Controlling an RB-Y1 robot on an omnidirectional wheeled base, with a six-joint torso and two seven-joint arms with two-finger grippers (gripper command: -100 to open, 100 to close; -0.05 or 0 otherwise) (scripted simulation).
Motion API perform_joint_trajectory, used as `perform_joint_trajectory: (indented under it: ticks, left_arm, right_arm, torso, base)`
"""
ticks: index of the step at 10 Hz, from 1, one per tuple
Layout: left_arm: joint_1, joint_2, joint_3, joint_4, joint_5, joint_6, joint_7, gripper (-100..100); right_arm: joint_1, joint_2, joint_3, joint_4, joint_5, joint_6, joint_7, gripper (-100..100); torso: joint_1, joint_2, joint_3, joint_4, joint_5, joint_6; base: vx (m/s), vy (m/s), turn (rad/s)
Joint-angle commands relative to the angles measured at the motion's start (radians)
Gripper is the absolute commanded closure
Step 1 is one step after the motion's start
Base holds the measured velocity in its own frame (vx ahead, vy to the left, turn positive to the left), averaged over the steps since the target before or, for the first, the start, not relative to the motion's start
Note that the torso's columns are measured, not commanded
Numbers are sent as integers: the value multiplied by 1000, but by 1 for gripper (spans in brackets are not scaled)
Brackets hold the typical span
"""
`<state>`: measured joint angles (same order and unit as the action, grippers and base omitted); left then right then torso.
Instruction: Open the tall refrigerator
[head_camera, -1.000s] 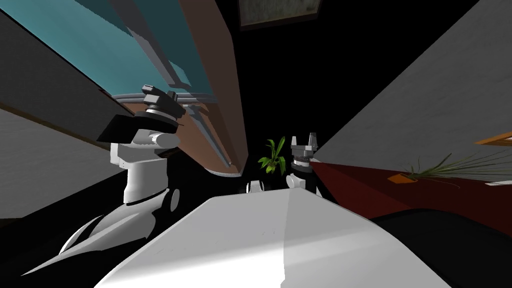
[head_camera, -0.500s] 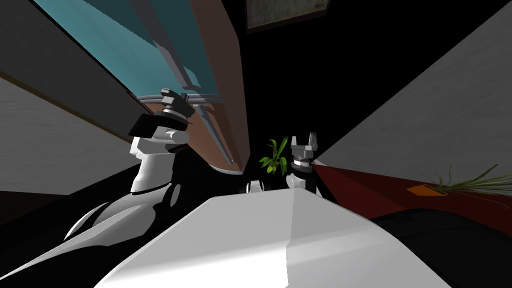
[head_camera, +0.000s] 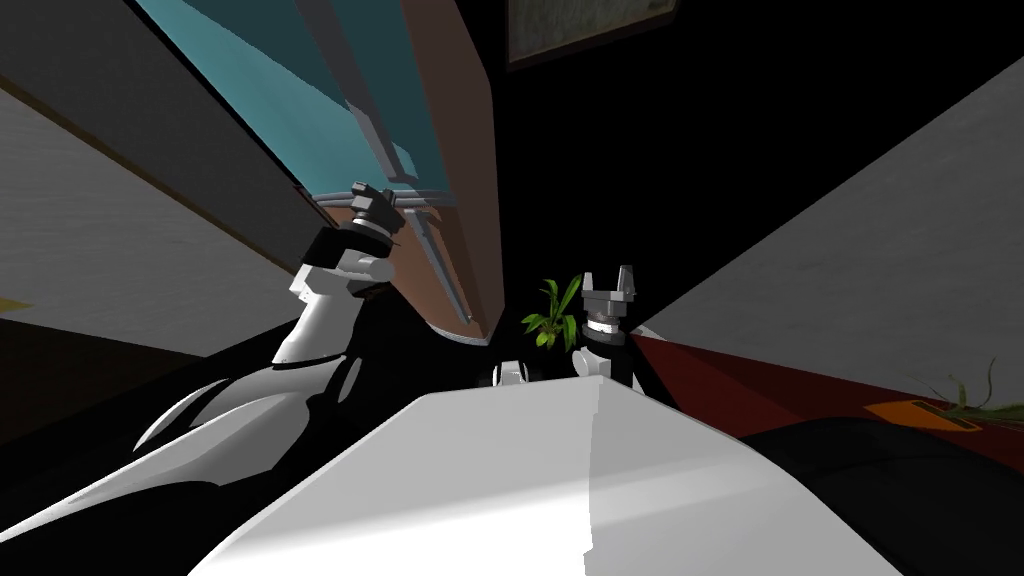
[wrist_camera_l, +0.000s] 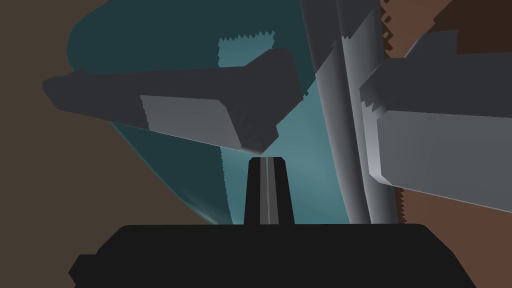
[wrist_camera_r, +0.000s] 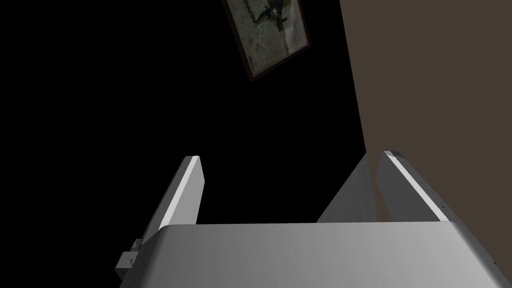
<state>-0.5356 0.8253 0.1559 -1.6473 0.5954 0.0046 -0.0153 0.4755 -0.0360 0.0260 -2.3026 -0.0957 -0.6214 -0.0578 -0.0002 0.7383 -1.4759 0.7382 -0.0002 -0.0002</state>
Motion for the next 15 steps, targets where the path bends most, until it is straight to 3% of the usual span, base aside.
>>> perform_joint_trajectory:
  ticks: [1,2,3,9,10,12,13,14,15]
  left_arm:
    - [-16,5,-44,42,-8,-25,10,100]
    - [-15,6,-37,34,-6,-18,11,100]
    - [-17,36,-39,25,-31,-20,-18,-100]
    - [-21,130,-38,-7,-112,-18,-113,-100]
    - [-18,122,-37,-6,-101,-18,-100,-100]
    - [-50,163,-27,-16,-81,30,-92,-100]
    - [-37,155,-25,-19,-86,17,-94,-100]
    - [-26,133,-34,-9,-98,-8,-101,100]
    - [-36,143,-29,-12,-94,4,-98,100]
  right_arm:
    - [0,0,0,0,0,0,0,0]
    - [0,0,0,0,0,0,0,0]
    - [0,0,0,0,0,0,0,0]
    - [0,0,0,0,0,0,0,0]
    - [0,0,0,0,0,0,0,0]
    - [0,0,0,0,0,0,0,0]
    - [0,0,0,0,0,0,0,0]
    - [0,0,0,0,0,0,0,0]
    - [0,0,0,0,0,0,0,0]
  torso:
    - [0,0,0,0,0,0]
    - [1,-1,-1,-1,0,1]
    - [1,-1,-1,-1,0,0]
    - [1,-1,0,-1,1,1]
    - [1,0,0,0,0,1]
    - [1,-1,-1,-1,0,1]
    - [-1,-3,-2,-1,0,1]
    - [0,0,0,-1,0,0]
    - [4,2,2,-2,3,0]
  base:
    - [-14,-13,8]
    - [-5,-4,-5]
    - [37,-35,66]
    - [85,-53,62]
    - [34,-18,16]
    - [74,-28,-23]
    - [37,-22,0]
    - [-31,22,26]
    - [-24,11,-1]
